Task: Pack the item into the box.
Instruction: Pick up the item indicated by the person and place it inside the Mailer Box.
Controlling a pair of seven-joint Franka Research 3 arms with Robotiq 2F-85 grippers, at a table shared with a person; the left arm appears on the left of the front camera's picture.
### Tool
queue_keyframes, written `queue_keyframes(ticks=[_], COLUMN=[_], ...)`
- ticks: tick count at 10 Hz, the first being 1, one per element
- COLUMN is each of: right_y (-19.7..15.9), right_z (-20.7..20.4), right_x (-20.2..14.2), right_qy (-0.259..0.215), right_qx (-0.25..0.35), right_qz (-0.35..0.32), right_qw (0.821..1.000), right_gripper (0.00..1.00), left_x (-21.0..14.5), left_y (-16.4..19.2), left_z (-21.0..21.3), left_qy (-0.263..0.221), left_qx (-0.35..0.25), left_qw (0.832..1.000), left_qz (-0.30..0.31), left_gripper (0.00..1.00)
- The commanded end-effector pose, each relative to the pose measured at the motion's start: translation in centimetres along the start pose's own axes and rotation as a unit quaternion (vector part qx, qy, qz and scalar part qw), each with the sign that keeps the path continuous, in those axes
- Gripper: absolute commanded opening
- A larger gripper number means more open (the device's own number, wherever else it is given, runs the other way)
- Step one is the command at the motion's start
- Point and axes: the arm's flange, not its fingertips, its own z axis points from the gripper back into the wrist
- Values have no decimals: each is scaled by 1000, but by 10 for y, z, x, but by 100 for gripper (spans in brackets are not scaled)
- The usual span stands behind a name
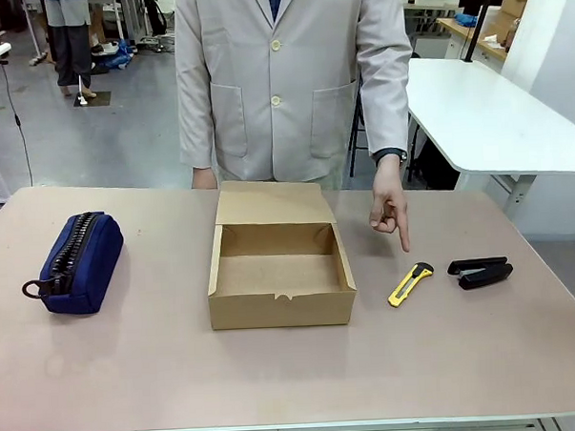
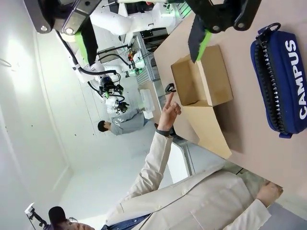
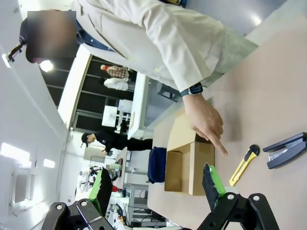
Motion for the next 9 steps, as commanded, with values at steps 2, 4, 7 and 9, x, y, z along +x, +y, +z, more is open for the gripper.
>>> queue_keyframes(ticks=[2, 4, 7, 9], right_y=[0, 0, 41, 68], right_z=[-2, 0, -89, -135], right_x=[3, 0, -28, -76], right_qy=[-5, 0, 308, 532], right_qx=[10, -1, -24, -39], right_qz=[14, 0, 303, 512], right_qw=[1000, 1000, 902, 673], right_gripper=[100, 100, 100, 100], left_x=[2, 2, 2, 2], left_y=[-1, -1, -1, -1], left_z=[0, 0, 0, 0], left_qy=[-3, -3, -3, -3], left_qx=[-11, -11, -11, -11], left_qw=[1000, 1000, 1000, 1000], left_qz=[-13, -13, -13, -13], left_gripper=[100, 100, 100, 100])
